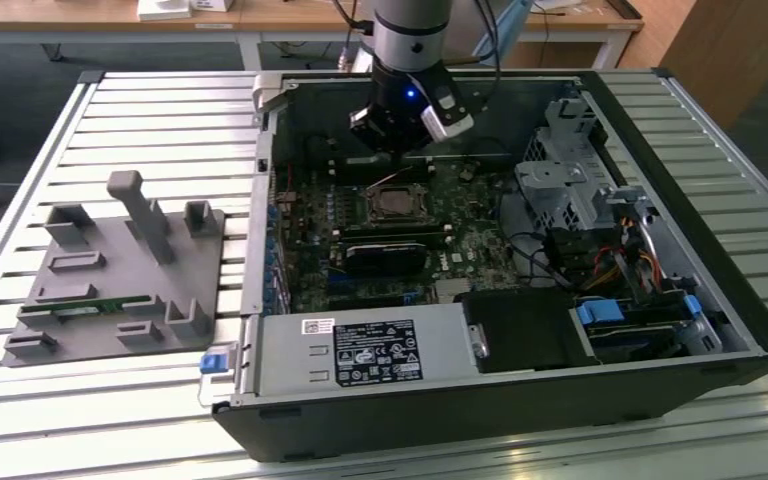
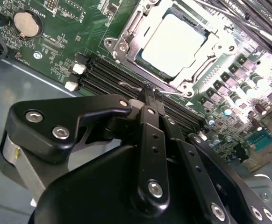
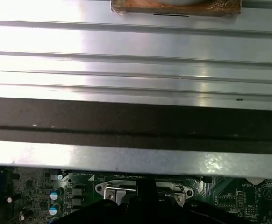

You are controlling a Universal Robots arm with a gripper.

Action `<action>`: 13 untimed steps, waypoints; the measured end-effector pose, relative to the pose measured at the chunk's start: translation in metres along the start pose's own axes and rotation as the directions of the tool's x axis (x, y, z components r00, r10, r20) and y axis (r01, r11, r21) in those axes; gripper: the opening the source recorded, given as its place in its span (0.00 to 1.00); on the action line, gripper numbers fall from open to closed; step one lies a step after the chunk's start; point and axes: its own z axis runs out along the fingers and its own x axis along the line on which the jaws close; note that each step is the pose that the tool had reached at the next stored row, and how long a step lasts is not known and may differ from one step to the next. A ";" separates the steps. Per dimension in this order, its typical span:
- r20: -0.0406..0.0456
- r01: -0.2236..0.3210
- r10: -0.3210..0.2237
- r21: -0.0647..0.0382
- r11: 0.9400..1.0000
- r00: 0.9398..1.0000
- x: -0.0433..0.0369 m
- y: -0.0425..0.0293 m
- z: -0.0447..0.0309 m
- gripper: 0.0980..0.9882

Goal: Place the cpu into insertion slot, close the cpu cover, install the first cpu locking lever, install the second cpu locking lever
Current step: 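Install the first cpu locking lever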

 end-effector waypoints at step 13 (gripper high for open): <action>-0.002 0.000 0.000 0.007 1.000 1.000 -0.0120 0.0028 0.0058 0.01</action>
